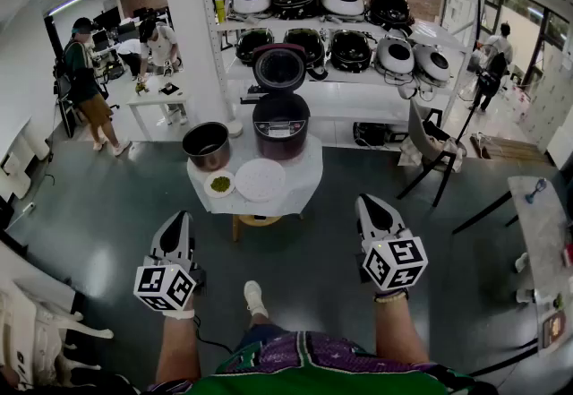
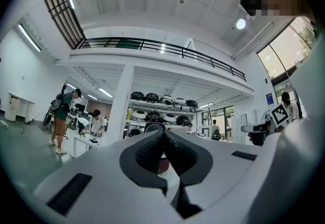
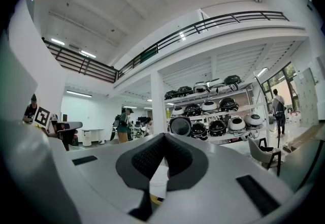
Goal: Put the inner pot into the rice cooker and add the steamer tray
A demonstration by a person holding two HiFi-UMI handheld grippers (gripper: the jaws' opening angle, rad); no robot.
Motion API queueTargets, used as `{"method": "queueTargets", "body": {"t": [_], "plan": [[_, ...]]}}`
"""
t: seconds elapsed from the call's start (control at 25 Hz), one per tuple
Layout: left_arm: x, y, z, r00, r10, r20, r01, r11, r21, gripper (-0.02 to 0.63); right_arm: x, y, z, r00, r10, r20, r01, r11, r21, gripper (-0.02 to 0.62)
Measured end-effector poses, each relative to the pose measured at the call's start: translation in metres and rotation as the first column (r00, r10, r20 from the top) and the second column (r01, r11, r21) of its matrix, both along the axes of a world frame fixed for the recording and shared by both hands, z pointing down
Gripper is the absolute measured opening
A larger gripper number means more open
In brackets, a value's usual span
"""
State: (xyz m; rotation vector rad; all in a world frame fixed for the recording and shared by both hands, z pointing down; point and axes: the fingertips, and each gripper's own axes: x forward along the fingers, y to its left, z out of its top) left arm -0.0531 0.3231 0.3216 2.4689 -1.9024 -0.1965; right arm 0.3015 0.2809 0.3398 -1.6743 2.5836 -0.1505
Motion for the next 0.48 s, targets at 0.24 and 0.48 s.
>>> {"method": "queueTargets", "body": {"t": [0.24,0.48], "plan": [[-0.0020,-0.0033,0.0012,1.000,-0.005,-0.005,0.005,1.000,0.000,0.021,-0.0021,-0.0016,0.0019,1.000,-0.012,0.016,0.012,1.000,-0.001,0.003],[-0.0031,-0.0055,0.0034,1.000,-0.010,-0.001,0.010,1.000,-0.003,0.021,-0.0078,-0.0056,0.0023,0.999,-0.032,0.009,0.032,0.999,0.003,0.003]]}}
